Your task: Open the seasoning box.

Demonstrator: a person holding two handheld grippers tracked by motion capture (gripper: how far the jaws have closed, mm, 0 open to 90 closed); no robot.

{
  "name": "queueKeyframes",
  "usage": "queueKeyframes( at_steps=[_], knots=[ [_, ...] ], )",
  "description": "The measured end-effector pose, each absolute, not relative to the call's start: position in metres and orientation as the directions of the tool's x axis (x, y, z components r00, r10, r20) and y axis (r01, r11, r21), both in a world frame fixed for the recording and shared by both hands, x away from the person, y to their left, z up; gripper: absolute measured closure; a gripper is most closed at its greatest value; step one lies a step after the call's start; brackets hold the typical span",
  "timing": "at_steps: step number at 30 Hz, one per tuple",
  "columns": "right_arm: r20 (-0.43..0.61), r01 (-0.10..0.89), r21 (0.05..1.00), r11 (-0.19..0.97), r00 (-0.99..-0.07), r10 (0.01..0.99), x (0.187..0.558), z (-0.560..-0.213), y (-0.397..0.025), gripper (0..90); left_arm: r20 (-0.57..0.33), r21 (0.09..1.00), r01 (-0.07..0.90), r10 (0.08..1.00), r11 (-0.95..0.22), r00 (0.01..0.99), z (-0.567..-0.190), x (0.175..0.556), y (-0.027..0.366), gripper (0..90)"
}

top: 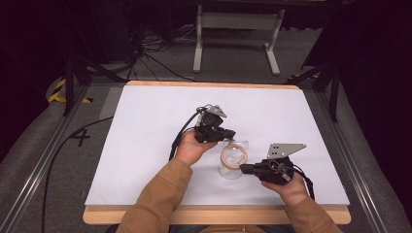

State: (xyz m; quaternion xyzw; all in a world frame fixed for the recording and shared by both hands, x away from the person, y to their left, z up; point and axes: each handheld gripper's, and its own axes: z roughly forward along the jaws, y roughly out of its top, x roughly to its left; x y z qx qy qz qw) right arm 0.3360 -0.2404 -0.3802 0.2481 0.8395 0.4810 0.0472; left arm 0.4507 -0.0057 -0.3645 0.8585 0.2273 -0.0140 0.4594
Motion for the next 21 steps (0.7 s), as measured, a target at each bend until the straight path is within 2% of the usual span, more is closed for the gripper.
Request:
queueKeyframes(
  at_steps=[4, 14, 21],
  knots=[
    [0.179, 0.380, 0.850, 0.364, -0.859, 0.480, 0.339, -0.378, -0.243, 89.4, -0.231, 0.782, 0.401, 0.375, -0.478, 0.898, -0.364, 0.451, -0.005, 89.8],
    [0.140, 0.334, 0.895, 0.296, -0.840, 0.525, 0.341, -0.367, -0.245, 89.6, -0.233, 0.782, 0.403, 0.376, -0.476, 0.897, -0.364, 0.451, -0.004, 89.8],
    [0.122, 0.313, 0.905, 0.289, -0.840, 0.529, 0.342, -0.363, -0.245, 89.7, -0.231, 0.783, 0.416, 0.405, -0.463, 0.885, -0.363, 0.450, 0.005, 87.3]
  ],
)
